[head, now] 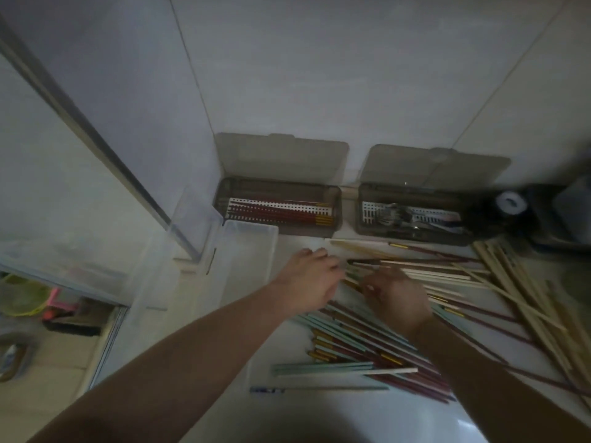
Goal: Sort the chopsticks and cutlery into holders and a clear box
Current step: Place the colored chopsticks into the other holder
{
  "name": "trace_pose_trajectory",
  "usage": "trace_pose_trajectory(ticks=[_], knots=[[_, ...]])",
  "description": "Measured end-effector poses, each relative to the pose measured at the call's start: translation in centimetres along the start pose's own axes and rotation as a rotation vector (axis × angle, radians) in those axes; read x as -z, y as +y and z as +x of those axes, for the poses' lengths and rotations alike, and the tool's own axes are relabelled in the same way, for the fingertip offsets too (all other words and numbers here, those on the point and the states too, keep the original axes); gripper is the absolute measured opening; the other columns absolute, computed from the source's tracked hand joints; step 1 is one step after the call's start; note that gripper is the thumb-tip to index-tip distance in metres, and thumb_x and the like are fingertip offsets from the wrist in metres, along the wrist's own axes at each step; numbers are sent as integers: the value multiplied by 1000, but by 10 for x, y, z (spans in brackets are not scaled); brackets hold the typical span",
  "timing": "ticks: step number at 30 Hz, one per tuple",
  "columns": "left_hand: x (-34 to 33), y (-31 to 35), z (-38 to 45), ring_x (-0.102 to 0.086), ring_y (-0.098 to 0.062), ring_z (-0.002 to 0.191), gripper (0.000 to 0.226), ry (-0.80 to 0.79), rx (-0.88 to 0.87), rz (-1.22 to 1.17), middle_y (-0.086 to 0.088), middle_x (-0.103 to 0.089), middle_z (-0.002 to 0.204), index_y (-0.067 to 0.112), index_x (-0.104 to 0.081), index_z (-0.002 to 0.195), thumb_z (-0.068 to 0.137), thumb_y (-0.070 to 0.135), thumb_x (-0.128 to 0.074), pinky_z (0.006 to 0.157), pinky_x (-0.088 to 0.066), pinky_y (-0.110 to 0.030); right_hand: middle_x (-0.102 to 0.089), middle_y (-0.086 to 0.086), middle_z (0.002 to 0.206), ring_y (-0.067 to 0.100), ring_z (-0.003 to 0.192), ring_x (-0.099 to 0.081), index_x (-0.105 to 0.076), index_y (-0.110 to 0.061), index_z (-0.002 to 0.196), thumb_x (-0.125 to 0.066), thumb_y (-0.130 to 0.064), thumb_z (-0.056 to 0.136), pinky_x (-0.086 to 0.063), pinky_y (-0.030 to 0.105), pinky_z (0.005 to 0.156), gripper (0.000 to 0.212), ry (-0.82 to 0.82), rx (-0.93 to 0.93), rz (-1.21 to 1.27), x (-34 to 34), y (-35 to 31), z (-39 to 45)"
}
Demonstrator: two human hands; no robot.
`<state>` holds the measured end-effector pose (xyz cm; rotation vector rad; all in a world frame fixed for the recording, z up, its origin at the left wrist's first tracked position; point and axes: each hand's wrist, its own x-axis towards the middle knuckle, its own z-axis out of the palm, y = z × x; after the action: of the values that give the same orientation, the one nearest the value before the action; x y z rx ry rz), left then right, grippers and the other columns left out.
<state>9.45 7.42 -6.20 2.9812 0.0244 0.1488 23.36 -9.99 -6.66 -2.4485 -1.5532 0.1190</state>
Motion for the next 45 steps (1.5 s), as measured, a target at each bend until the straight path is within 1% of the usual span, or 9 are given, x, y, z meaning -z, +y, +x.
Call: trace_pose_trajectory(ticks=[4, 9, 24, 32, 36, 38, 40, 43, 45], knots=[[-15, 15, 17, -61, -27, 92, 15, -54, 35, -82, -1, -66, 97, 19, -73, 99, 87, 23, -66, 72, -50, -36, -62, -3, 85, 26, 77, -61, -71, -32, 90, -42, -43, 83, -51, 33, 50, 31, -13, -165, -68, -21, 3, -31], [-19, 29, 30, -54, -29, 111, 32, -165, 147, -58, -3, -61, 120, 20, -62, 125, 95, 20, -51, 86, -46, -39, -64, 1, 86, 29, 77, -62, -73, -25, 87, -72, -19, 76, -51, 33, 48, 12, 30, -248, -35, -23, 6, -45], [12, 30, 35, -38, -30, 123, 48, -240, 183, 192, -8, -47, 132, 12, -49, 134, 87, 6, -55, 98, -32, -41, -70, 3, 91, 34, 83, -63, -73, -22, 90, -60, -24, 76, -53, 41, 70, 19, 168, -423, -3, -19, 37, -54], [66, -37, -10, -59, -4, 69, 10, 100, 601, -543, 7, -66, 76, 17, -72, 88, 92, 9, -66, 66, -40, -23, -70, 4, 81, 30, 80, -62, -72, -18, 86, -35, -45, 96, -46, 36, 70, 47, 338, -271, 138, 10, 3, -13], [82, -48, -21, -58, 3, 54, 18, 501, 854, -842, 1, -66, 65, 10, -68, 82, 91, -5, -63, 63, -49, -16, -65, 15, 98, 31, 96, -59, -67, -7, 103, -28, -47, 102, -37, 29, 75, 57, 674, -846, 704, 35, -6, 17], [83, -39, -20, -60, -3, 51, 22, 682, 978, -1241, -3, -65, 62, 8, -63, 82, 94, -9, -56, 58, -52, -18, -63, 11, 103, 27, 102, -59, -63, -4, 113, -35, -38, 102, -44, 30, 79, 45, 611, -839, 937, 40, -29, 33], [77, -27, -17, -60, -7, 52, 21, 734, 1031, -1542, -1, -66, 60, 5, -61, 83, 96, -9, -51, 56, -52, -19, -65, 4, 110, 15, 105, -60, -63, -6, 117, -42, -34, 98, -50, 23, 87, 40, 429, -582, 1069, 39, -65, 49], [68, -10, -11, -60, -8, 52, 19, 717, 1034, -1575, 1, -66, 59, 4, -60, 84, 97, -8, -52, 57, -51, -22, -67, -7, 108, -2, 100, -59, -66, -13, 113, -48, -29, 96, -41, 3, 80, 29, 239, -302, 1045, 34, -103, 74], [68, 1, -8, -60, -8, 51, 16, 725, 1018, -1484, -3, -64, 60, 0, -62, 84, 96, -8, -55, 55, -51, -21, -70, -4, 94, 7, 87, -65, -69, -11, 103, -52, -21, 97, -49, 15, 75, 20, 172, -281, 1072, 30, -116, 87]])
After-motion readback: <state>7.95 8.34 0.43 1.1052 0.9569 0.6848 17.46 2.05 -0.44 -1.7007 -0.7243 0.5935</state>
